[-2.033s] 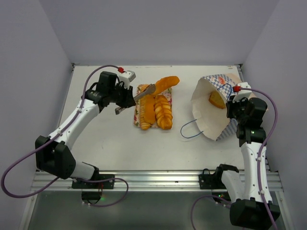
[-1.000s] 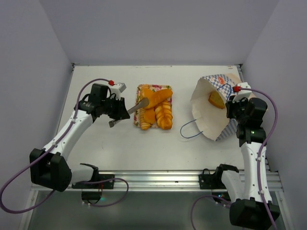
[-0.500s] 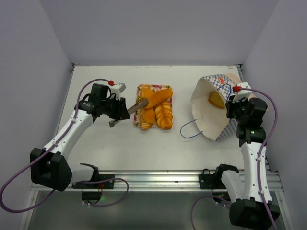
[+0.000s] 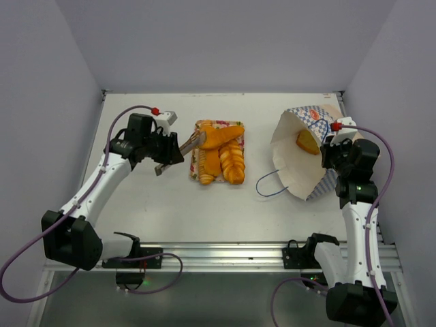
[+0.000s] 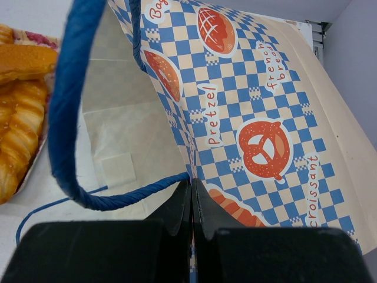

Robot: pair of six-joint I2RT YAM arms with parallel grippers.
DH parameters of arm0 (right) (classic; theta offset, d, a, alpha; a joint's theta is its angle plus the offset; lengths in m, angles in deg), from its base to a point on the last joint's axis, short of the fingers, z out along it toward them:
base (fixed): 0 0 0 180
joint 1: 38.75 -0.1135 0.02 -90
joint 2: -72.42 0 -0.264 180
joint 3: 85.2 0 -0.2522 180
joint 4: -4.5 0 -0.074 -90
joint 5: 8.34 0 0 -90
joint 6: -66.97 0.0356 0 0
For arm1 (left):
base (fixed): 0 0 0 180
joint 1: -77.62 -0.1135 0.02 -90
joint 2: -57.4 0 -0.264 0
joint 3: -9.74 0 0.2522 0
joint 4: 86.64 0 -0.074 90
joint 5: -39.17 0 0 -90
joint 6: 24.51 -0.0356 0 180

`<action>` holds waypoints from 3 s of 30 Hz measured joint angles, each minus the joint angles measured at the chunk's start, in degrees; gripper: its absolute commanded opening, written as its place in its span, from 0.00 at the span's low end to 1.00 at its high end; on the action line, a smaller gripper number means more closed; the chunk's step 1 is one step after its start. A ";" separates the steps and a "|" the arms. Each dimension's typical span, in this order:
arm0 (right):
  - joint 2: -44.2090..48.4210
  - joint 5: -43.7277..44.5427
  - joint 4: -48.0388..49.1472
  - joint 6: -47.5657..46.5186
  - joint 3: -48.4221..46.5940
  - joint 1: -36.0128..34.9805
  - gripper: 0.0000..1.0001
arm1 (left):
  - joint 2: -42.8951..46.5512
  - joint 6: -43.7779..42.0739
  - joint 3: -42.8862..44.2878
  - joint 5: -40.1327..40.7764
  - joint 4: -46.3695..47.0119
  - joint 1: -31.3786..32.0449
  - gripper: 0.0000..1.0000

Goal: Take the fake bread out of the paper bag

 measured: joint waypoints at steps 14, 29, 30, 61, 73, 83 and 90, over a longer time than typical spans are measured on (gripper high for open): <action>0.00 0.00 0.00 -0.17 0.00 0.00 0.00 | -4.55 -0.39 3.39 2.38 0.13 -0.26 0.38; 0.00 -1.29 -0.04 -0.42 0.00 0.00 0.00 | 0.98 -0.42 7.67 1.62 1.42 -0.48 0.26; 0.00 -1.81 -0.07 -0.61 0.00 0.00 0.00 | 1.99 -0.42 7.06 0.39 2.14 -0.20 0.25; -1.70 -16.83 -4.57 -7.96 0.00 0.02 0.00 | -19.12 34.80 -6.93 10.10 40.39 39.47 0.43; -1.68 -17.81 -4.90 -7.96 0.00 0.02 0.00 | -31.30 46.84 2.10 11.80 50.01 36.06 0.46; -1.66 -17.84 -4.94 -7.96 0.00 0.02 0.00 | -36.59 54.21 9.31 13.42 47.47 34.77 0.46; -1.66 -17.81 -4.96 -7.96 0.00 0.02 0.00 | -38.80 56.96 13.27 14.49 43.63 34.77 0.46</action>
